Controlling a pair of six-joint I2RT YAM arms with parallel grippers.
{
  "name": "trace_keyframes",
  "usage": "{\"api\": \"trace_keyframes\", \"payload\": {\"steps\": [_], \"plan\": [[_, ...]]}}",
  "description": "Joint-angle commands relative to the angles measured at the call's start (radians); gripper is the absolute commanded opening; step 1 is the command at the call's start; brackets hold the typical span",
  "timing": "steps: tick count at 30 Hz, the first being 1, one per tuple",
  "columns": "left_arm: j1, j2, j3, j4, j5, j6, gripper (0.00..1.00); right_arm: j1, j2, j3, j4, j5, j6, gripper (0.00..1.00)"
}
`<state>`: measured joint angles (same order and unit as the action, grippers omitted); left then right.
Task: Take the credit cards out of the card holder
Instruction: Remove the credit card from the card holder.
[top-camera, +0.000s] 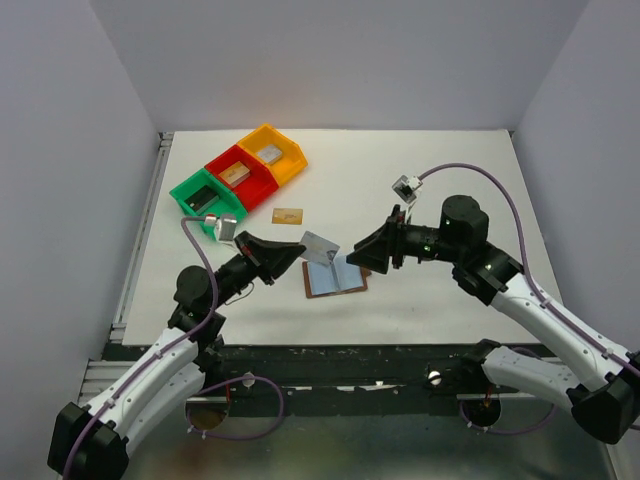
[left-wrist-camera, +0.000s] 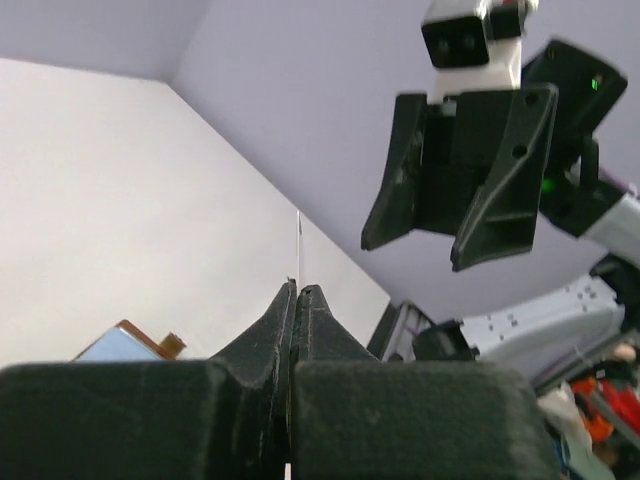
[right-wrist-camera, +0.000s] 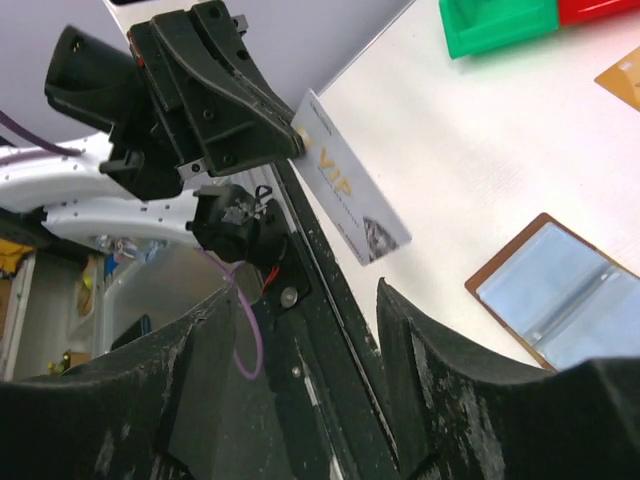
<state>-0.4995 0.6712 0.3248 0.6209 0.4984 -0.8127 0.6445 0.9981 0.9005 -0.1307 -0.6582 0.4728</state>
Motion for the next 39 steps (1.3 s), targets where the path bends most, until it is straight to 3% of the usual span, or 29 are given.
{"api": "trace_keyframes", "payload": {"steps": [1,10,20,27,33,39], "plan": [[-0.001,-0.045,-0.064,0.19,-0.291,-0.144,0.0,-0.003,-0.004,-0.078,0.209,0.078,0.148,0.65],[-0.001,-0.025,-0.122,0.362,-0.325,-0.252,0.0,-0.003,0.111,-0.095,0.44,-0.021,0.283,0.63],[0.001,-0.024,-0.132,0.385,-0.33,-0.284,0.0,-0.005,0.214,-0.066,0.578,-0.084,0.365,0.49],[-0.001,0.002,-0.124,0.41,-0.314,-0.296,0.0,-0.005,0.264,-0.048,0.634,-0.129,0.402,0.48],[-0.001,0.024,-0.125,0.433,-0.308,-0.302,0.0,-0.003,0.286,-0.035,0.646,-0.136,0.412,0.38],[-0.001,0.03,-0.125,0.439,-0.304,-0.306,0.0,-0.002,0.309,-0.031,0.651,-0.146,0.415,0.34]]}}
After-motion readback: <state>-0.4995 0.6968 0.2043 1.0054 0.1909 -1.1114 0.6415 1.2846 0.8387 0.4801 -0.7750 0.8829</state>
